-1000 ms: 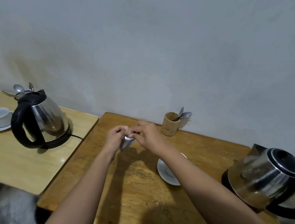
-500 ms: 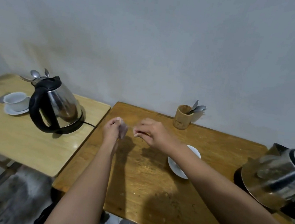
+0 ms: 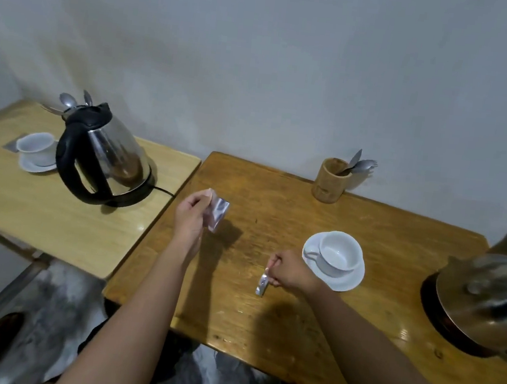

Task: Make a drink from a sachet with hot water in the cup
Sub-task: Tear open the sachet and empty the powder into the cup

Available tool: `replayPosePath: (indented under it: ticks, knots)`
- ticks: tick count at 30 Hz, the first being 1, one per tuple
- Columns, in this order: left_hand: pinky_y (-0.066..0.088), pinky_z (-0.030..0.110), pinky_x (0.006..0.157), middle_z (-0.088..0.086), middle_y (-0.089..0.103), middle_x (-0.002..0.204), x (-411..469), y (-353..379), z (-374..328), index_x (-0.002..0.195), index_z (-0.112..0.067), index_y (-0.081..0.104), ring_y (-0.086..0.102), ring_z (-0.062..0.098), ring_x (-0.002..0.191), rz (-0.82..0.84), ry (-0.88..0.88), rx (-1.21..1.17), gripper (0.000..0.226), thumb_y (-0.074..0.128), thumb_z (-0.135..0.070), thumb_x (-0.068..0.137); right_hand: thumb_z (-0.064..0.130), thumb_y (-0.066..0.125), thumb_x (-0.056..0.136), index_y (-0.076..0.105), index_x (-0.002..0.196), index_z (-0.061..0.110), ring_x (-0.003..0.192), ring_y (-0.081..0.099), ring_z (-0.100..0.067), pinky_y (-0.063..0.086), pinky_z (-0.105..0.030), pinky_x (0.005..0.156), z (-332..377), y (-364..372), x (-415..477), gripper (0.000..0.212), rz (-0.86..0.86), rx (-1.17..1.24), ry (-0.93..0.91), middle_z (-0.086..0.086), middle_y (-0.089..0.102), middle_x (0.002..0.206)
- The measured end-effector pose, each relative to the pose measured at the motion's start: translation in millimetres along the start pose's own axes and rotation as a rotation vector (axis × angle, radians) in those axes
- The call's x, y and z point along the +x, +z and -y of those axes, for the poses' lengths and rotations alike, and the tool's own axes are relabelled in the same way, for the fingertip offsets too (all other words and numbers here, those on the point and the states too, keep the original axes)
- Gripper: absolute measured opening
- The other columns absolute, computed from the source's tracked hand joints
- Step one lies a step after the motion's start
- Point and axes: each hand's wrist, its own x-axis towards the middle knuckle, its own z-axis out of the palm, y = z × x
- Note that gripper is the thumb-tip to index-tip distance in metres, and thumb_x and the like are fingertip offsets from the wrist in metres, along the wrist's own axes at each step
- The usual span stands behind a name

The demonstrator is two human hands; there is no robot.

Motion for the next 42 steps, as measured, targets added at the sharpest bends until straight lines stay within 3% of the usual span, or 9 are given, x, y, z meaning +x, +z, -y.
replayPosePath:
  ticks: [8,10,13,15,24,30,34,38,42]
  knots:
    - [0.041,0.023,0.058,0.001,0.058,0.071,-10,6,7,0.079,-0.019,0.064,0.050,0.013,0.062,-0.042,-0.103,0.100,0.013,0.056,-0.016,0.088,0.017,0.063,0.079,0.055,0.068,0.022,0.072,0.058,-0.017,0.045,-0.030,0.064,-19,15,6,0.015,-0.040,-0.192,-0.051,-0.001,0.059,0.074]
    - [0.040,0.022,0.061,0.000,0.059,0.076,-11,15,5,0.078,-0.021,0.064,0.050,0.011,0.067,-0.044,-0.109,0.096,0.015,0.055,-0.014,0.088,0.026,0.066,0.079,0.060,0.076,0.021,0.075,0.057,-0.013,0.047,-0.030,0.067,-8,10,0,0.009,-0.124,-0.065,-0.160,0.000,0.060,0.083]
    - [0.039,0.022,0.059,0.000,0.057,0.073,-11,36,1,0.076,-0.020,0.063,0.049,0.011,0.066,-0.023,-0.093,0.074,0.016,0.055,-0.014,0.088,0.030,0.067,0.083,0.063,0.097,0.013,0.071,0.055,-0.009,0.042,-0.017,0.056,21,-5,-19,0.023,-0.105,0.273,-0.260,0.001,0.061,0.086]
    - [0.038,0.022,0.057,0.001,0.054,0.070,-12,55,-1,0.076,-0.018,0.062,0.046,0.012,0.062,-0.001,-0.091,0.046,0.016,0.054,-0.014,0.089,0.031,0.067,0.082,0.061,0.105,0.013,0.073,0.057,-0.013,0.044,-0.020,0.054,36,-16,-28,0.030,-0.098,0.392,-0.284,-0.002,0.060,0.090]
    - [0.046,0.017,0.060,0.000,0.059,0.075,-31,149,-3,0.077,-0.016,0.061,0.053,0.011,0.071,0.105,-0.081,-0.046,0.015,0.054,-0.008,0.087,0.015,0.063,0.087,0.057,0.090,0.009,0.065,0.058,-0.009,0.045,-0.014,0.047,29,-64,-42,0.009,-0.441,0.736,-0.262,0.000,0.058,0.073]
    - [0.044,0.003,0.051,-0.002,0.061,0.072,-42,180,11,0.090,-0.005,0.066,0.054,0.010,0.069,0.287,-0.022,0.177,0.010,0.063,-0.011,0.082,0.019,0.059,0.090,0.061,0.089,0.016,0.073,0.064,-0.012,0.052,-0.018,0.066,-14,-98,-49,0.004,-0.638,1.000,-0.134,-0.003,0.066,0.080]
    - [0.048,0.015,0.062,0.001,0.064,0.076,-48,199,23,0.092,-0.004,0.068,0.057,0.014,0.074,0.262,-0.063,0.221,0.014,0.065,-0.009,0.080,0.010,0.063,0.085,0.058,0.105,0.006,0.089,0.067,-0.016,0.056,-0.021,0.074,-32,-99,-52,0.020,-0.558,1.320,-0.145,-0.008,0.068,0.097]
    - [0.048,0.025,0.072,0.007,0.066,0.082,-47,208,33,0.091,-0.004,0.068,0.060,0.017,0.079,0.357,-0.100,0.308,0.015,0.067,-0.012,0.078,0.010,0.063,0.086,0.057,0.103,0.007,0.089,0.067,-0.019,0.057,-0.028,0.077,-43,-108,-54,0.018,-0.612,1.282,-0.145,-0.009,0.068,0.097]
    - [0.047,0.024,0.071,0.006,0.064,0.079,-37,208,41,0.080,-0.011,0.063,0.058,0.016,0.076,0.580,-0.082,0.514,0.007,0.069,-0.012,0.077,0.008,0.058,0.089,0.055,0.094,0.015,0.090,0.065,-0.023,0.059,-0.028,0.068,-62,-127,-56,0.009,-0.598,0.994,-0.122,-0.011,0.063,0.103]
